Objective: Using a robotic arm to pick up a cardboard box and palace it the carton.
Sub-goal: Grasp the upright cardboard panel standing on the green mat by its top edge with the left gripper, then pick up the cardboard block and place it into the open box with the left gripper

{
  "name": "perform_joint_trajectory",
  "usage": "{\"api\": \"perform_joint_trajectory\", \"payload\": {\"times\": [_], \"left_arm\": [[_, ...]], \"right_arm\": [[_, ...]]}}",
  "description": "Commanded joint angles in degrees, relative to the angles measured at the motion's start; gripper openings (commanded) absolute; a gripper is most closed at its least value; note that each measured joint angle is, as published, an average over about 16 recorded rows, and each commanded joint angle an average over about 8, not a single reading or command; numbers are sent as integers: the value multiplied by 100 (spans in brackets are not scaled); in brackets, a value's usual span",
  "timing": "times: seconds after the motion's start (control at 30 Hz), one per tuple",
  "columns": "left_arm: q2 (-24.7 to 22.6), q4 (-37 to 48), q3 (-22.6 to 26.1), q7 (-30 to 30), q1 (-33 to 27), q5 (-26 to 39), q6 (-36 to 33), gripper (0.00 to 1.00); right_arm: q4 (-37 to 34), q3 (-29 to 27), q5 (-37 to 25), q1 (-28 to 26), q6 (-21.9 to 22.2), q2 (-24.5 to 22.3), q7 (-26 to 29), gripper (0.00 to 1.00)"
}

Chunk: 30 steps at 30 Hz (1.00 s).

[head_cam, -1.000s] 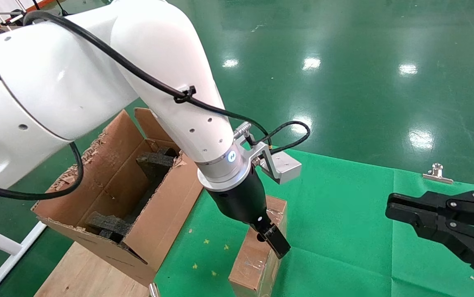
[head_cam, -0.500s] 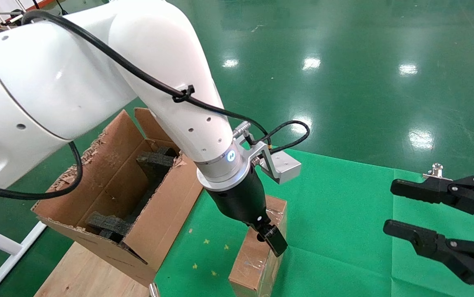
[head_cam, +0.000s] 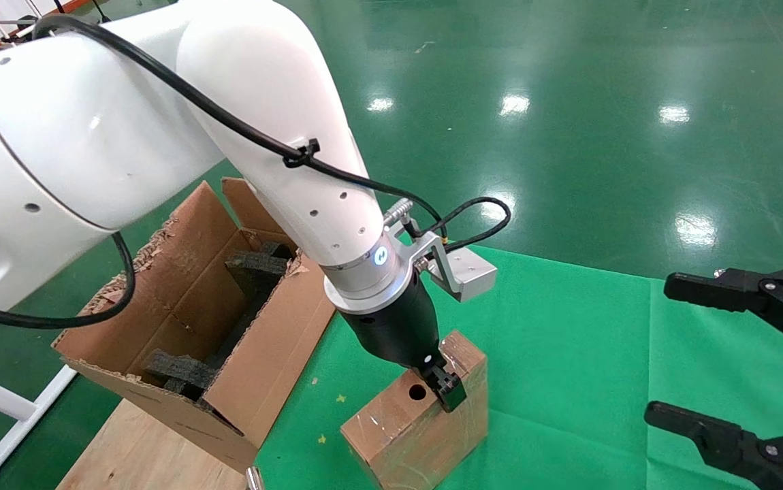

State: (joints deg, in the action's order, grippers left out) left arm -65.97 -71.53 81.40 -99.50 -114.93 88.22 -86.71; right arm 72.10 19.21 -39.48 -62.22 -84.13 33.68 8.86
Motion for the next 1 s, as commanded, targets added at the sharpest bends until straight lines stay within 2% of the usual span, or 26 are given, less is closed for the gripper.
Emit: {"api": "perform_joint_trajectory", "payload": {"times": [0.03,0.17,0.33,0.6,0.8,1.0], "left_arm": [[-2,-10,9,-27,-2,21,3,0],[326,-21,-202,436,-172,-146,74,0],[951,203,-643,1516,-498,-507,185,0],[1975,1461,-1295,3472,-1291,-784,145,0],[2396,2665,-1361,4754,-1920,-442,-136,0],[2611,3717,-1153,5949,-2263,-11,-317,0]], "right_arm": [[0,0,0,0,0,0,0,100],[0,0,0,0,0,0,0,100],[-1,1,0,0,0,0,0,100],[-1,1,1,0,0,0,-1,100],[-1,2,1,-1,0,0,-1,100],[-1,2,1,-1,0,-1,-1,100]]}}
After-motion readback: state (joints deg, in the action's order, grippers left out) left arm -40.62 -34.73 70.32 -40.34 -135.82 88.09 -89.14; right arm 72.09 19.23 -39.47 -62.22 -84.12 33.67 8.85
